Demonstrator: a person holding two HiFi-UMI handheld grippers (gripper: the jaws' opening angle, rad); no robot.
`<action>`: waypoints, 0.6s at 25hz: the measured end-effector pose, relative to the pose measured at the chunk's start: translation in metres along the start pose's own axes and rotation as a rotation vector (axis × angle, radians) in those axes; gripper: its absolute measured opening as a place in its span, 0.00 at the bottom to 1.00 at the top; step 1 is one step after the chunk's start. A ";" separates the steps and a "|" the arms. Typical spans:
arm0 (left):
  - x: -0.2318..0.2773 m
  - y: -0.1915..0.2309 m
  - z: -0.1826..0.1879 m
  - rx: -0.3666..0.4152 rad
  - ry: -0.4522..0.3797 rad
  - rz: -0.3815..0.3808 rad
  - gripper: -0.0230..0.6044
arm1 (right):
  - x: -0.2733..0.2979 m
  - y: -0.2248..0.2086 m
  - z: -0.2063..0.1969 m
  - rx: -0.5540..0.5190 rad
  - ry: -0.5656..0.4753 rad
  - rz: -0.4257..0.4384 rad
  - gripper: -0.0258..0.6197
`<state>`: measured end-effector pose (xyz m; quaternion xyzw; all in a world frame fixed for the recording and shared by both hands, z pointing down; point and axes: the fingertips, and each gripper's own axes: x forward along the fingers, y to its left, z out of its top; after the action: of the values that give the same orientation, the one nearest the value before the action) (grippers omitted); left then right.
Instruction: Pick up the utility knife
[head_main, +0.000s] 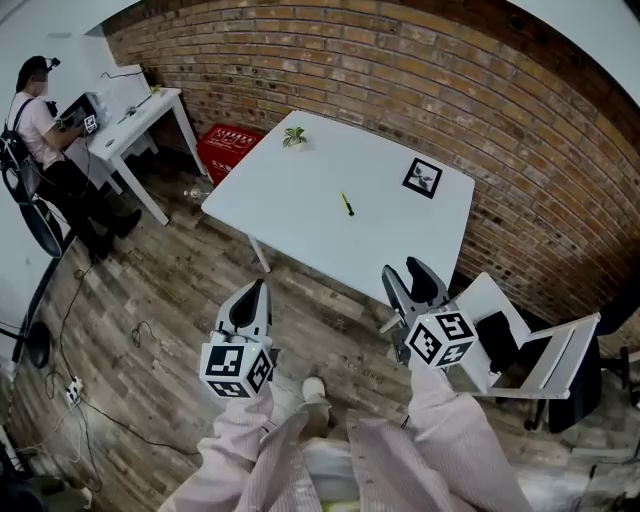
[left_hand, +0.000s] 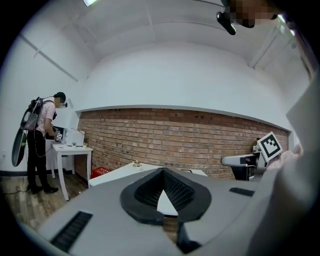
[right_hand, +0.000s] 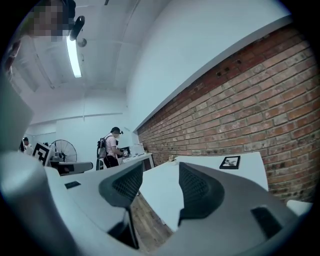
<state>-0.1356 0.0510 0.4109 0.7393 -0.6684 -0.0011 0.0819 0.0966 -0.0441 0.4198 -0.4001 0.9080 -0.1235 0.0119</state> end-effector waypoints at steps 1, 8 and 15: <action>0.007 0.004 -0.001 0.005 0.004 -0.004 0.02 | 0.006 -0.002 -0.002 0.001 0.005 -0.007 0.37; 0.057 0.022 -0.003 0.012 0.023 -0.054 0.02 | 0.043 -0.019 -0.008 0.030 0.008 -0.054 0.37; 0.084 0.031 -0.004 -0.005 0.032 -0.085 0.02 | 0.067 -0.031 -0.019 0.042 0.045 -0.077 0.37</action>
<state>-0.1566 -0.0344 0.4281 0.7667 -0.6350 0.0058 0.0944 0.0714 -0.1088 0.4505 -0.4316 0.8891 -0.1520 -0.0049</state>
